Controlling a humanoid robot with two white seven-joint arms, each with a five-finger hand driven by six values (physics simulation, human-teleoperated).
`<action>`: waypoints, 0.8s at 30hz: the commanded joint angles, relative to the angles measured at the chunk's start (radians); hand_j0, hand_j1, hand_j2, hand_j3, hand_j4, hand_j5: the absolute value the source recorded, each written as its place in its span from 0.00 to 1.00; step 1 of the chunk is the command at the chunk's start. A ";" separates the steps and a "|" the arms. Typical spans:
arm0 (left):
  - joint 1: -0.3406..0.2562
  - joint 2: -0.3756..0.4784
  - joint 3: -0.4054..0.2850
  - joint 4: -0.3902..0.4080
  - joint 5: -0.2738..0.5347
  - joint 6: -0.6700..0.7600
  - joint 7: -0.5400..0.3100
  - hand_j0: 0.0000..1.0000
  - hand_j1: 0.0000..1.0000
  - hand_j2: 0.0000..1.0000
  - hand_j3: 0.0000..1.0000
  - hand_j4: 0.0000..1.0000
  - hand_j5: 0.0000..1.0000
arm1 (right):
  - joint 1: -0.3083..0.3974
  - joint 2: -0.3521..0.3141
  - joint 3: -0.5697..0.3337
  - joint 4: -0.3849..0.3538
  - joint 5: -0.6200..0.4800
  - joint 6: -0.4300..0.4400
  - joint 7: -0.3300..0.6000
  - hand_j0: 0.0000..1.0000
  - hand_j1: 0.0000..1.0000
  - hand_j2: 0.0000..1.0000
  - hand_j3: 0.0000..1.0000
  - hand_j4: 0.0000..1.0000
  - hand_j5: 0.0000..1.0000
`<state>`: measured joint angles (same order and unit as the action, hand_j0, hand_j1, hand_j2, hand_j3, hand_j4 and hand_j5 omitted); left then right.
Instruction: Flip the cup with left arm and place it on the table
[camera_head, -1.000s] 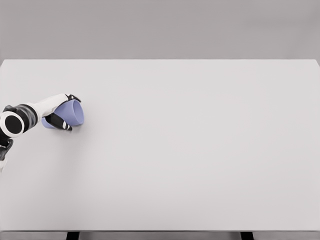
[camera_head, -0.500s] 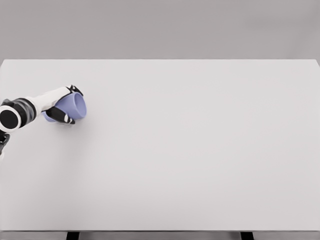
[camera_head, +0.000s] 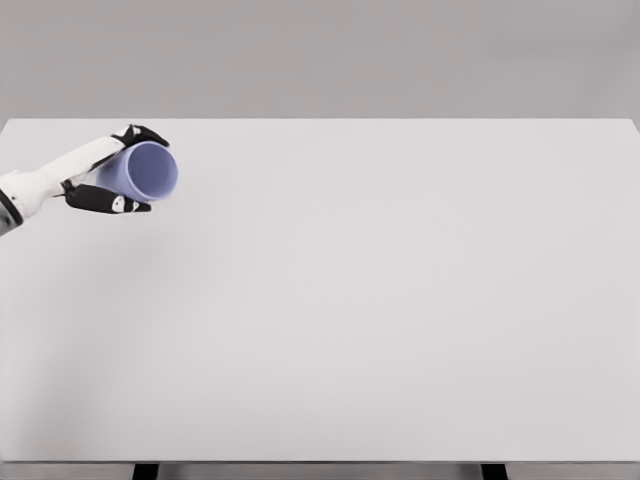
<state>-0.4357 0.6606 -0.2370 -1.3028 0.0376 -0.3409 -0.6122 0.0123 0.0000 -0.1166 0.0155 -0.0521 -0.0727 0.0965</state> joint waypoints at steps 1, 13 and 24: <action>0.000 -0.013 0.008 0.099 0.126 -0.159 0.001 0.34 0.34 0.34 0.34 0.34 0.34 | 0.000 0.000 0.000 0.000 0.000 -0.001 0.000 1.00 1.00 1.00 1.00 1.00 1.00; 0.041 -0.148 0.001 0.277 0.473 -0.188 0.001 0.35 0.35 0.35 0.35 0.35 0.35 | 0.000 0.000 0.000 0.000 0.000 -0.001 0.000 1.00 1.00 1.00 1.00 1.00 1.00; 0.052 -0.213 0.007 0.398 0.630 -0.086 0.001 0.36 0.36 0.36 0.36 0.36 0.36 | 0.000 0.000 0.000 0.001 0.000 -0.001 0.000 1.00 1.00 1.00 1.00 1.00 1.00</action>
<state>-0.3835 0.4524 -0.2322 -0.9164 0.6501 -0.4680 -0.6116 0.0123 0.0000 -0.1166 0.0155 -0.0521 -0.0728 0.0965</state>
